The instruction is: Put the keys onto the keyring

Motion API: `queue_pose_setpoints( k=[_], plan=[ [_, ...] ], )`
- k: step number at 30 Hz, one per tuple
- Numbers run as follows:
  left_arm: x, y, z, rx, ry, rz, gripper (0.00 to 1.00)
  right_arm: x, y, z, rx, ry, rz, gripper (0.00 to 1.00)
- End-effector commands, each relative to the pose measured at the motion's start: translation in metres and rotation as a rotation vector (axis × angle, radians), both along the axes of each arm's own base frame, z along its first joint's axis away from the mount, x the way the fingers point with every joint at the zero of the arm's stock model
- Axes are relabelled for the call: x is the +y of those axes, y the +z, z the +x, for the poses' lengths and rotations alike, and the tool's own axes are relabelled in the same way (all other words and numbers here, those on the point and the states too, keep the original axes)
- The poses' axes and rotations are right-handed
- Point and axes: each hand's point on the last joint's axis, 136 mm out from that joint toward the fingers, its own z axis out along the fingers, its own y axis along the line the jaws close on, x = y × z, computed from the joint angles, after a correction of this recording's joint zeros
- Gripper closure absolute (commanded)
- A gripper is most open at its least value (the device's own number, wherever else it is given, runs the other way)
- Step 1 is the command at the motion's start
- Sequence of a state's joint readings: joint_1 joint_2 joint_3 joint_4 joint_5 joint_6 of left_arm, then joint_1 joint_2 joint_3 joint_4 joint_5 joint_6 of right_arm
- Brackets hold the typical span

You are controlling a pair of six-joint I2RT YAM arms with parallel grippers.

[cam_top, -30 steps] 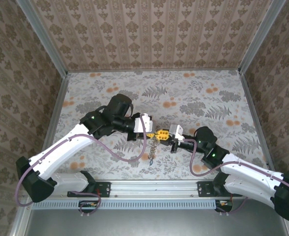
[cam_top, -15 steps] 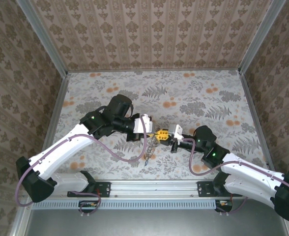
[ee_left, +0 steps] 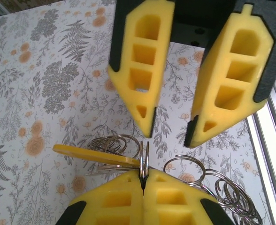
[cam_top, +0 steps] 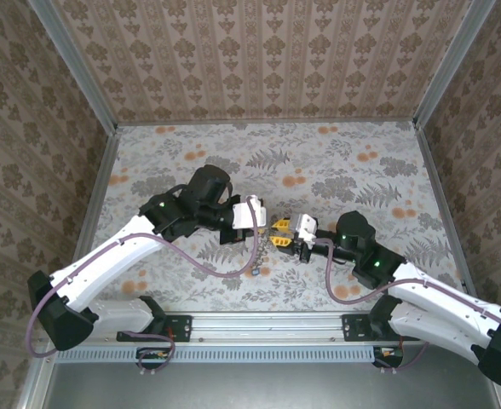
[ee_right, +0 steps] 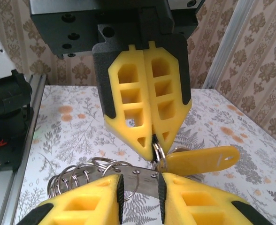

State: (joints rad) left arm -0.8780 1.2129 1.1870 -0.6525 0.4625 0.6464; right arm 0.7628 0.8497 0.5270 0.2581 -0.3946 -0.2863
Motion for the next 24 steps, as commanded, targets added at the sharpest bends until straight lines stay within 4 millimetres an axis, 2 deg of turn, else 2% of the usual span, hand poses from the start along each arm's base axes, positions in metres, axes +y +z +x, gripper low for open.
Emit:
queue_pose_setpoints(
  k=[1, 17, 24],
  plan=[
    [-0.004, 0.006, -0.004, -0.023, -0.033, 0.007, 1.00, -0.001, 0.003, 0.007, -0.012, -0.025, -0.047, 0.72],
    [-0.006, 0.009, -0.008, -0.055, -0.065, 0.006, 1.00, 0.002, -0.010, 0.008, 0.028, -0.001, -0.123, 0.73],
    [-0.008, 0.012, -0.013, -0.058, -0.088, -0.019, 1.00, 0.006, -0.007, 0.007, 0.043, 0.017, -0.101, 0.76]
  ],
)
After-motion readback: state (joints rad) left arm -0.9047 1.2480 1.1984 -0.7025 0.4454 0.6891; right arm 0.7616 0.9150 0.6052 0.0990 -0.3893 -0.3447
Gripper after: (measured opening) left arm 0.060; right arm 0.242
